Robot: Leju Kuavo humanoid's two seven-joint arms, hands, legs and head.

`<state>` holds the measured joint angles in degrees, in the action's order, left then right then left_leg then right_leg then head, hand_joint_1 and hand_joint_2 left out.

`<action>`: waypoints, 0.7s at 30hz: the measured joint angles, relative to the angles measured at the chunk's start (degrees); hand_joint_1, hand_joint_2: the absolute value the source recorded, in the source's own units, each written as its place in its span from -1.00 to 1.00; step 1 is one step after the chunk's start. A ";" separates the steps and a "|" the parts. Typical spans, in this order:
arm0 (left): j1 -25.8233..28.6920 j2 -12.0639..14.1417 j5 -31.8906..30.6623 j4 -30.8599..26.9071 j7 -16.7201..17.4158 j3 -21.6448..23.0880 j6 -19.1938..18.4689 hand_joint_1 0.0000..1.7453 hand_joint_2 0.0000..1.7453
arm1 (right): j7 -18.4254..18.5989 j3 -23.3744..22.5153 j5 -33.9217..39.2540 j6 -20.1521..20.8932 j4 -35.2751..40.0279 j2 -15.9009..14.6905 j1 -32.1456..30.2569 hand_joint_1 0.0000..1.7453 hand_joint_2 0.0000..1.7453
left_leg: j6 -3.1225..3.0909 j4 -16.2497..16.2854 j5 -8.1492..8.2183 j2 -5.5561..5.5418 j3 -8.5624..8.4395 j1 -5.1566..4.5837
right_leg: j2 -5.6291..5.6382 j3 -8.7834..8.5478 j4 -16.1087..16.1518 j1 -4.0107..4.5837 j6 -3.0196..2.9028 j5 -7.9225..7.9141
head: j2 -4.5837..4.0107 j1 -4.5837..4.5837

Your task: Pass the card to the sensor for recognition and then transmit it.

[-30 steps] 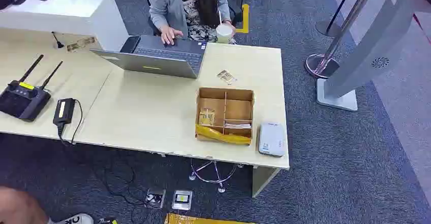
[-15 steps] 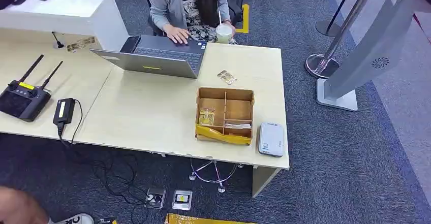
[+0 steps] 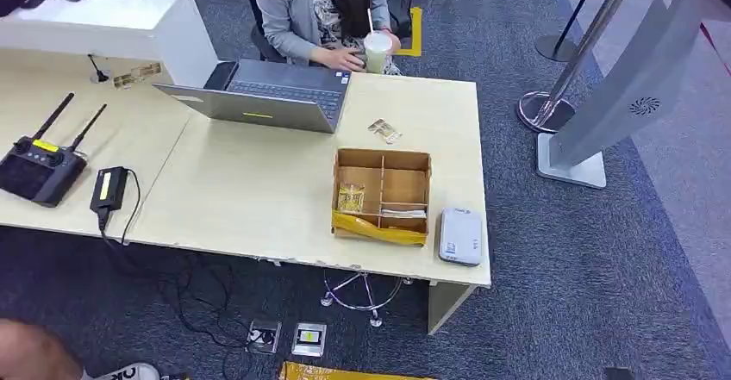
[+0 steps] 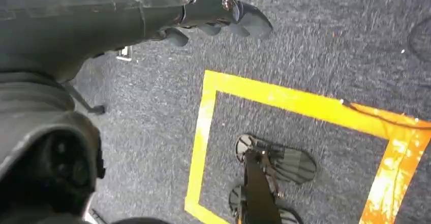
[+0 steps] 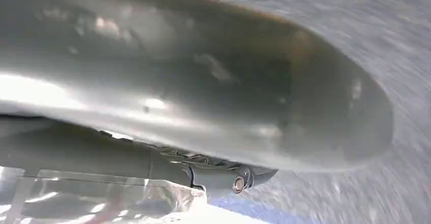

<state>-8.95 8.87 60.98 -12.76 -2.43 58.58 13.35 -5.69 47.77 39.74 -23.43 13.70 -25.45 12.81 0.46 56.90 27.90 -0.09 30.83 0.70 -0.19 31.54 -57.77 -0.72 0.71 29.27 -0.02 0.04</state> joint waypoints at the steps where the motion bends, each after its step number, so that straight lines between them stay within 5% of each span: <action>1: 0.01 0.11 -0.13 0.00 -0.09 0.00 -0.04 -1.00 -1.00 | -0.30 -1.15 0.41 0.00 0.02 -1.17 0.78 -1.00 -1.00 | -0.02 0.00 -0.01 0.00 0.00 -0.01 | -0.01 0.00 0.00 0.00 0.00 0.00 | 0.00 0.02; 11: -0.06 0.41 -1.51 0.00 0.18 0.02 -0.28 -1.00 -1.00 | -2.97 -7.32 -2.30 -2.69 3.30 -8.68 5.86 -1.00 -1.00 | -0.06 0.00 -0.03 -0.06 0.20 -0.08 | -0.10 0.01 -0.05 -0.08 0.03 -0.02 | 0.00 0.07; 21: -0.68 0.41 -2.99 0.00 1.31 0.02 -0.17 -1.00 -1.00 | 4.94 -13.39 -19.03 -7.32 19.95 -15.67 12.71 -1.00 -1.00 | -0.16 0.01 -0.11 -0.15 0.13 -0.12 | -0.23 -0.01 -0.07 -0.11 0.06 -0.05 | 0.00 0.04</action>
<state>-9.63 9.29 57.99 -12.76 -1.11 58.60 13.18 -0.75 34.38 20.71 -30.75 33.65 -41.11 25.52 0.30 56.91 27.79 -0.24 30.97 0.59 -0.42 31.54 -57.83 -0.83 0.77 29.22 -0.02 0.09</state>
